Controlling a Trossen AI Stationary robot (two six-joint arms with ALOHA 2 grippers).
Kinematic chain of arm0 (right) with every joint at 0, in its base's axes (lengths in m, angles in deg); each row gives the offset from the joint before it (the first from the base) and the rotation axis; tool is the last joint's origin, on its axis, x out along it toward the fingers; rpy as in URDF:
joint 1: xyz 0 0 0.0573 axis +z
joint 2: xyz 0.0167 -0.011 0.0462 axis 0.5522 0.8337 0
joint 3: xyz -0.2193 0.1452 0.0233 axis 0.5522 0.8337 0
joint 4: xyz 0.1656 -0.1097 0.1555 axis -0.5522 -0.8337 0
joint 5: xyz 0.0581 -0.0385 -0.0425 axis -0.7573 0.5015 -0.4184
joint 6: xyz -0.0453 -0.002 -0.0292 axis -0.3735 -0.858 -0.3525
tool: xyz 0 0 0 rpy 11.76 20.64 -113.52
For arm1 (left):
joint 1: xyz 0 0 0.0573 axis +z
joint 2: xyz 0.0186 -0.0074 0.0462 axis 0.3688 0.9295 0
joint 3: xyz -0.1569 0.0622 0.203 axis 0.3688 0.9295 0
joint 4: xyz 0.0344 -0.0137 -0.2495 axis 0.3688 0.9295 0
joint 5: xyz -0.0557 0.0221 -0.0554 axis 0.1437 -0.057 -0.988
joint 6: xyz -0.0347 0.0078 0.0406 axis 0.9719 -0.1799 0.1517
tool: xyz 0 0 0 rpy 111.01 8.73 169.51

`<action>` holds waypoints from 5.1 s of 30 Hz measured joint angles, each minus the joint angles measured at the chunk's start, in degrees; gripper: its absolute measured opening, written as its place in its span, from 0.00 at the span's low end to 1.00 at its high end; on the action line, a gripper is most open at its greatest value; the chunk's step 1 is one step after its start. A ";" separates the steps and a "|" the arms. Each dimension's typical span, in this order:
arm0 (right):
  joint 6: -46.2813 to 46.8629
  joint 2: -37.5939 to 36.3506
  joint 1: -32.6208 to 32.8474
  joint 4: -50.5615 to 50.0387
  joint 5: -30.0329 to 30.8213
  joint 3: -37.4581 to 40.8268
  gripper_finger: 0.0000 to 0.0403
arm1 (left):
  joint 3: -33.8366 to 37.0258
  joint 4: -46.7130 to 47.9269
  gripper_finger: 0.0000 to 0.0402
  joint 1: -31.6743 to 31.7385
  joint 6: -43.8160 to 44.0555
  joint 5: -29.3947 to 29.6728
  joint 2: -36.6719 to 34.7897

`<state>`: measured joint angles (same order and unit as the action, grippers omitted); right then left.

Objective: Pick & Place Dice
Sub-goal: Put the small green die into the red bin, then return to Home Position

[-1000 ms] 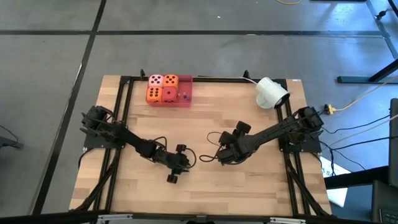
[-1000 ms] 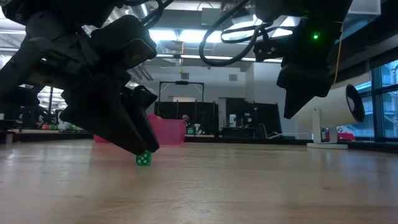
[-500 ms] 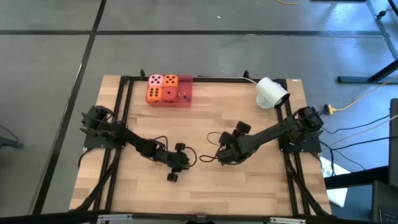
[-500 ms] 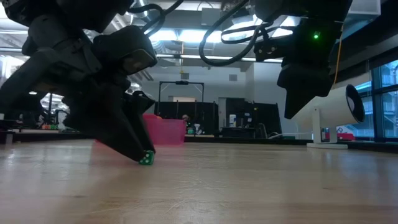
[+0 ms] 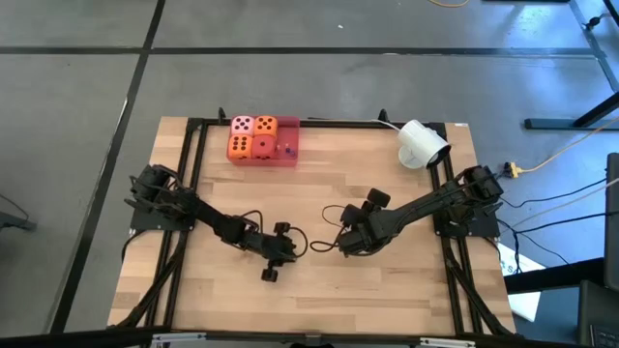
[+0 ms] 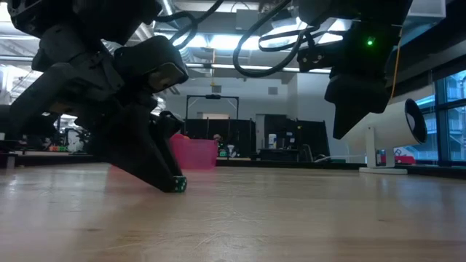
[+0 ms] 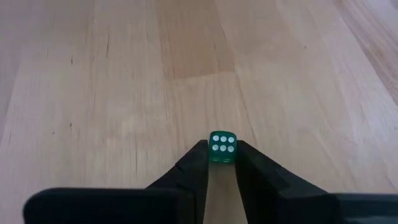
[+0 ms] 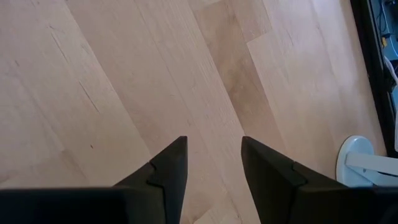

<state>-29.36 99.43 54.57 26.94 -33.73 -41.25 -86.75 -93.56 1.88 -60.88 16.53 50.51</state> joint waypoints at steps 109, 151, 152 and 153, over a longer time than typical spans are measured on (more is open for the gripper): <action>-16.56 -0.01 -2.99 15.56 -2.24 0.00 0.21 | -24.01 51.64 0.15 44.07 -26.07 0.38 -26.20; -39.83 -65.83 -10.29 47.58 -2.83 39.69 0.02 | 29.02 8.50 0.13 33.76 -22.47 -5.13 -81.95; -40.30 -66.87 -10.29 47.64 -2.88 39.69 0.03 | 29.52 8.58 0.13 33.76 -22.47 -5.13 -83.05; -40.69 -68.00 -10.29 47.63 -3.10 39.69 0.03 | 30.06 8.44 0.13 33.76 -22.47 -5.21 -84.19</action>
<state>-70.05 31.43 44.28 74.57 -36.84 -1.56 -56.69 -85.12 35.64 -83.35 11.32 -33.69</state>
